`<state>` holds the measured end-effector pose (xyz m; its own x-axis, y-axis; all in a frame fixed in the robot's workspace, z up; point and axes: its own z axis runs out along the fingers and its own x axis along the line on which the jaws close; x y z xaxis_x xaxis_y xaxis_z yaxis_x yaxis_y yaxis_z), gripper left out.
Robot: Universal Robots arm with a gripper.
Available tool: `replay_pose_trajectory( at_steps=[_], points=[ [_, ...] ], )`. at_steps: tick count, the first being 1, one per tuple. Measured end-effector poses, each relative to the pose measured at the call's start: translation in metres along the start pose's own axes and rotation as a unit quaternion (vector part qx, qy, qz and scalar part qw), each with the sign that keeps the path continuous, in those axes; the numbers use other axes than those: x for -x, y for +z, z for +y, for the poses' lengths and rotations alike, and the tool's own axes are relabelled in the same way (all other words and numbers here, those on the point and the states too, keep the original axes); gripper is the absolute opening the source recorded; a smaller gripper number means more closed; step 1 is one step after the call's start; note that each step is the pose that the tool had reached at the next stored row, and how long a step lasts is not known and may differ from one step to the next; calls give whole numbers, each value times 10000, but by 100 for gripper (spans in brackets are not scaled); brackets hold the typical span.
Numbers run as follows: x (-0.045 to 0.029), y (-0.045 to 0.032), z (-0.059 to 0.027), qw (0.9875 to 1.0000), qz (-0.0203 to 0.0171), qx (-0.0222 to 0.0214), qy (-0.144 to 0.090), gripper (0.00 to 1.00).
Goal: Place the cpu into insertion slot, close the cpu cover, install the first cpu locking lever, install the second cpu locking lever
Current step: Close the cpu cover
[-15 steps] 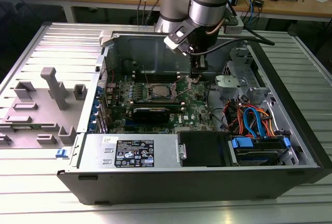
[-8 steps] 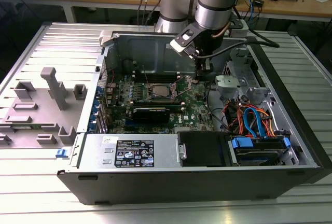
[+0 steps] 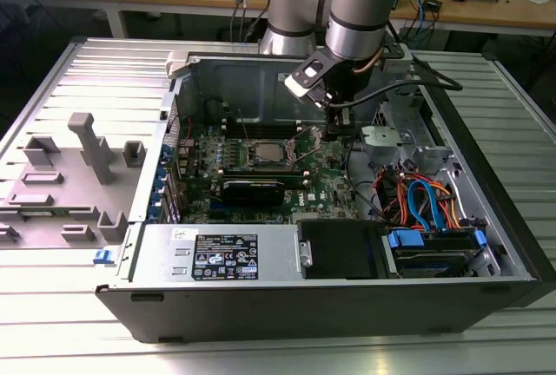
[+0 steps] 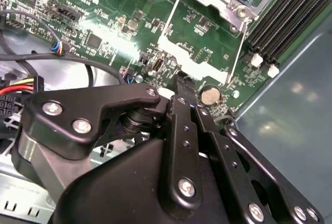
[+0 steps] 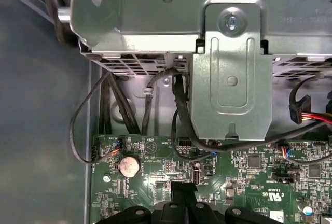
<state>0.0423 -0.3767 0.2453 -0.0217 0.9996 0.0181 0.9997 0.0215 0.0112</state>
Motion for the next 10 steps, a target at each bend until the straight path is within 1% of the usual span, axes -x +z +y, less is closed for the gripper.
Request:
replay_pose_trajectory(
  at_steps=[1, 2, 7, 10],
  points=[
    [0, 1, -10, 10000, 0, -15, -3, 11],
    [0, 2, -13, 10000, 1, -20, -4, 11],
    [0, 2, -15, 10000, 2, -20, -4, 11],
    [-1, 3, -35, 10000, 2, -20, -4, 11]
  ],
)
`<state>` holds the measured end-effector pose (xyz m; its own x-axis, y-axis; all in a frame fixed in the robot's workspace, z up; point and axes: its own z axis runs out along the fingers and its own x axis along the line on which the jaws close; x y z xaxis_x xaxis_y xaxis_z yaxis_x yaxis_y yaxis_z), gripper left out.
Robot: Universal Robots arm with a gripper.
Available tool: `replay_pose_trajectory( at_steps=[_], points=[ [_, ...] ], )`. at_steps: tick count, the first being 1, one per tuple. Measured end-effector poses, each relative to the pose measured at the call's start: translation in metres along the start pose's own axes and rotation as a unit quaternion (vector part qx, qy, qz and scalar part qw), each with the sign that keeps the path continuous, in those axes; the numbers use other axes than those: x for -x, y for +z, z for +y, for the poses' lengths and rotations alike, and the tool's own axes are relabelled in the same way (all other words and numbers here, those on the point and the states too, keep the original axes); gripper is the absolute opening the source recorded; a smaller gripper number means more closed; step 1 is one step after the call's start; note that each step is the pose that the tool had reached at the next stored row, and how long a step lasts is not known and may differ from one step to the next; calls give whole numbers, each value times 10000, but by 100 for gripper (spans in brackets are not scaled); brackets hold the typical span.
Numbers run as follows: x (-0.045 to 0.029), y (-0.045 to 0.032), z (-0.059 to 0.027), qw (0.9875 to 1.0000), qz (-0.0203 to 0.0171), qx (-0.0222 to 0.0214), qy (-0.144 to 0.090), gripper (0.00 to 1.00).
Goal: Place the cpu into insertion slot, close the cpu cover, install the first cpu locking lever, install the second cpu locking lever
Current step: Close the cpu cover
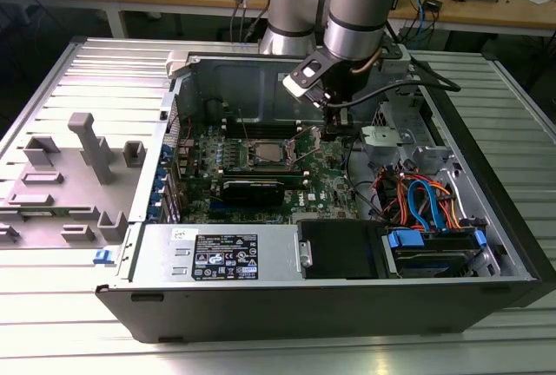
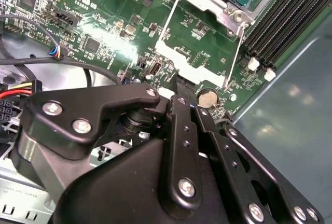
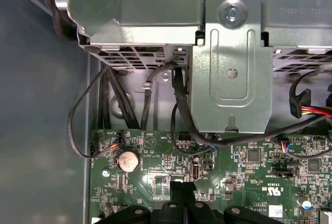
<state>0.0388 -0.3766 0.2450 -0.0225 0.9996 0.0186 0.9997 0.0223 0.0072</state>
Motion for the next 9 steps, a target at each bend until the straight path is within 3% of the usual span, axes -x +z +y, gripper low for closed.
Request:
replay_pose_trajectory(
  at_steps=[4, 9],
  points=[
    [-1, -1, -56, 10000, 3, 0, 0, 11],
    [-1, -1, -63, 10000, 3, 0, 0, 11]
  ],
)
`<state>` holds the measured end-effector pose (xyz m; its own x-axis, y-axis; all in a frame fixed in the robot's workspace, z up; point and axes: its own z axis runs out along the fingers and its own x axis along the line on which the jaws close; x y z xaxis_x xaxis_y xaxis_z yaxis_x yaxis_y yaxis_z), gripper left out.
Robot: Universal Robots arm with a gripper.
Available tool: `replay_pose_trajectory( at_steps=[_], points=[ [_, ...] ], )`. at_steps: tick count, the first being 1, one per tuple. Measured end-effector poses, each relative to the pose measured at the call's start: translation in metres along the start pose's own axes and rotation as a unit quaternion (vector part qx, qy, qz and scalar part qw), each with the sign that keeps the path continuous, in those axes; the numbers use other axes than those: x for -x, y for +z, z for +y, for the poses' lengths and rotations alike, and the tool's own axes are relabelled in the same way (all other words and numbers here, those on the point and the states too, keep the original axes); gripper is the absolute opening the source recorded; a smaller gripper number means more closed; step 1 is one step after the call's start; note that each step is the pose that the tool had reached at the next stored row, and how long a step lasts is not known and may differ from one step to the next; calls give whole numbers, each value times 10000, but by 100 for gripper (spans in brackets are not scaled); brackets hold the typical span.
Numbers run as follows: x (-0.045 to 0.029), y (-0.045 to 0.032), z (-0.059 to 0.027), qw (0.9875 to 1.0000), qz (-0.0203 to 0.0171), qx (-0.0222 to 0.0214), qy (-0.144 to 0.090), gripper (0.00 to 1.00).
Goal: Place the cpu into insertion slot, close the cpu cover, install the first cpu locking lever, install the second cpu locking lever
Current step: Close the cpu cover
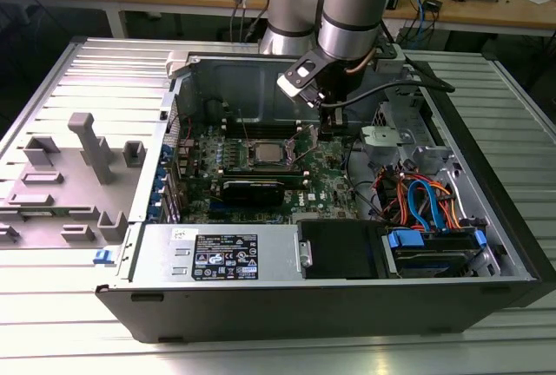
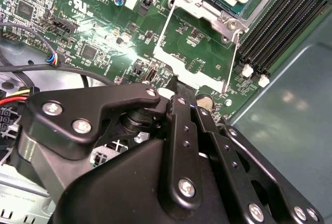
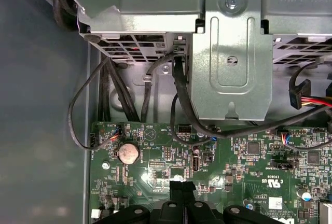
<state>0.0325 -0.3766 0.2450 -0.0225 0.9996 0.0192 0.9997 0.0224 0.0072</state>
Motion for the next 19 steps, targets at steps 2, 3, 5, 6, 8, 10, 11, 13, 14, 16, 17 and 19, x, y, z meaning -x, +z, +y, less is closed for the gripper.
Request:
replay_pose_trajectory(
  at_steps=[2, 3, 5, 6, 8, 10, 11, 13, 14, 16, 17, 19],
  points=[
    [0, 0, -3, 10000, 0, 0, 0, 11],
    [0, 0, -8, 10000, 0, 0, 1, 11],
    [-1, 0, -23, 10000, 0, 0, 1, 11],
    [-1, 0, -31, 10000, 0, 0, 0, 11],
    [-1, 0, -46, 10000, 0, 0, 0, 11],
    [-1, 0, -50, 10000, 0, 0, 0, 11],
    [-1, 0, -55, 10000, 0, 0, 0, 11],
    [-2, 0, -67, 10000, 0, 0, 0, 11],
    [-1, -1, -69, 10000, 0, 0, 1, 11],
    [-2, -1, -73, 10000, 0, 0, 0, 11],
    [-2, -1, -74, 10000, 0, 0, 0, 11],
    [-2, -1, -78, 10000, 0, 0, 0, 11]
  ],
)
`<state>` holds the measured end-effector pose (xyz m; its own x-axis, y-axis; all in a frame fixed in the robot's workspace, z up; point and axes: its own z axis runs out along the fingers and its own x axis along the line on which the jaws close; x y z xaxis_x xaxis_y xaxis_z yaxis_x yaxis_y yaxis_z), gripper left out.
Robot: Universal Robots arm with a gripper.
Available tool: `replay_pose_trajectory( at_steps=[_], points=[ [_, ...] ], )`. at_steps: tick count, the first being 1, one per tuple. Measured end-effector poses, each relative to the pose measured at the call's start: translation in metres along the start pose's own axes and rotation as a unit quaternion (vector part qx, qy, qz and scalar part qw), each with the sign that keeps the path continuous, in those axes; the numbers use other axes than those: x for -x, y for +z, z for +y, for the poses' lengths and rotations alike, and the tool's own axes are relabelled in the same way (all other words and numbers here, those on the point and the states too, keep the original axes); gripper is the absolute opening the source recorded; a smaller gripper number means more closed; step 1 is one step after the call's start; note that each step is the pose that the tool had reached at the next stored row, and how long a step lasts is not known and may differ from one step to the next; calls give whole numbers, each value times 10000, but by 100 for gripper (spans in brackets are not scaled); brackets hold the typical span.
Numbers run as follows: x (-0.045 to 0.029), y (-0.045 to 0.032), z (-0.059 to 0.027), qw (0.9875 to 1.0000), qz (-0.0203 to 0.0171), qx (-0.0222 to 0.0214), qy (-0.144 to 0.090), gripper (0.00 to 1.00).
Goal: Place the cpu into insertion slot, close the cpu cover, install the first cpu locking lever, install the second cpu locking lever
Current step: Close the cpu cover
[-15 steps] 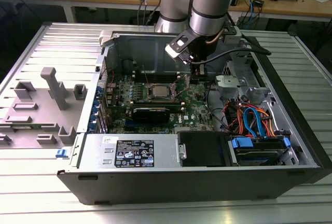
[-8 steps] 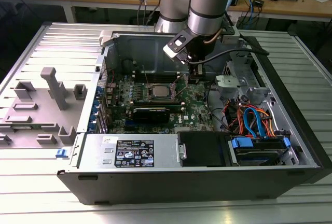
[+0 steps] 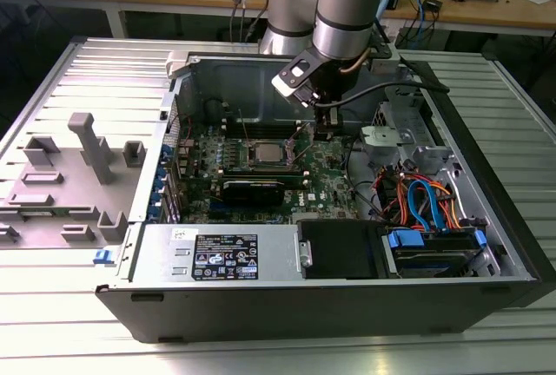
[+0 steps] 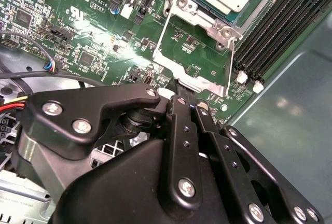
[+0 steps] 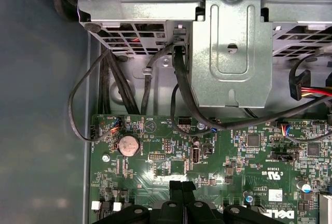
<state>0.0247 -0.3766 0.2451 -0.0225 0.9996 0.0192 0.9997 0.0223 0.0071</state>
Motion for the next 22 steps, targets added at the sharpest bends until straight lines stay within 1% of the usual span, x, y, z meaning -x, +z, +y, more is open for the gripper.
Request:
replay_pose_trajectory(
  at_steps=[10, 22],
  points=[
    [-1, -1, -22, 10000, 0, 0, 1, 11],
    [-2, -1, -93, 10000, 0, 0, 0, 11]
  ],
)
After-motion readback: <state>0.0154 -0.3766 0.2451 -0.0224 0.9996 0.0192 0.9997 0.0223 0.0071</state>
